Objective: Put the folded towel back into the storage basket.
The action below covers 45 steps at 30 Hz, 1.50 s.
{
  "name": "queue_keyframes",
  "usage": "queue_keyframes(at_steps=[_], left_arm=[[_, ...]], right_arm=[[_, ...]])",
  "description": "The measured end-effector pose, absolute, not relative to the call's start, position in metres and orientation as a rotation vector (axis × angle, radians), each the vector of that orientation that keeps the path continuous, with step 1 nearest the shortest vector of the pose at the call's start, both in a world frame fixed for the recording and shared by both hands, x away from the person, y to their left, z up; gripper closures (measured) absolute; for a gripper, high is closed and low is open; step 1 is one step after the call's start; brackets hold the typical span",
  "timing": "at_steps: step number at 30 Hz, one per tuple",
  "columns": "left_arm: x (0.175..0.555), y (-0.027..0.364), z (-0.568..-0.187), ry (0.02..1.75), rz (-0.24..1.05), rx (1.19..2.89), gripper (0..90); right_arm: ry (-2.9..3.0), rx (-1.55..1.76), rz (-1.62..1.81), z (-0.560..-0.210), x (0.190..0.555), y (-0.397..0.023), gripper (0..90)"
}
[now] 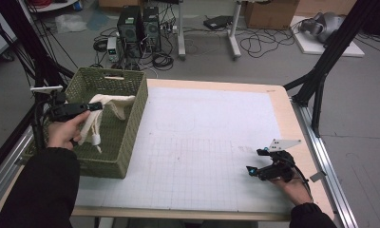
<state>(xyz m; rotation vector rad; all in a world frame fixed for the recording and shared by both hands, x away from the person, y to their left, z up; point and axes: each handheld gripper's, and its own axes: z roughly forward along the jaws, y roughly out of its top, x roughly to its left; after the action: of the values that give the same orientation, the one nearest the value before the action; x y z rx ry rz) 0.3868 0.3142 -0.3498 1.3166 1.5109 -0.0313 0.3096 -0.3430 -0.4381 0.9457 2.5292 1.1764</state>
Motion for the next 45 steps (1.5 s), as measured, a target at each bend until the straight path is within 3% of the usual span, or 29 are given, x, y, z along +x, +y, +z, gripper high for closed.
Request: queue_keyframes(at_steps=[32, 45], left_arm=[[0.399, 0.303, -0.387, 1.620, -0.094, 1.439, 79.5], [0.403, 0.301, -0.397, 1.792, -0.047, 1.580, 79.5]], right_arm=[[2.534, 0.930, 1.186, -0.438, 0.310, -0.343, 11.8], [2.543, 0.924, 1.183, -0.439, 0.310, -0.341, 11.8]])
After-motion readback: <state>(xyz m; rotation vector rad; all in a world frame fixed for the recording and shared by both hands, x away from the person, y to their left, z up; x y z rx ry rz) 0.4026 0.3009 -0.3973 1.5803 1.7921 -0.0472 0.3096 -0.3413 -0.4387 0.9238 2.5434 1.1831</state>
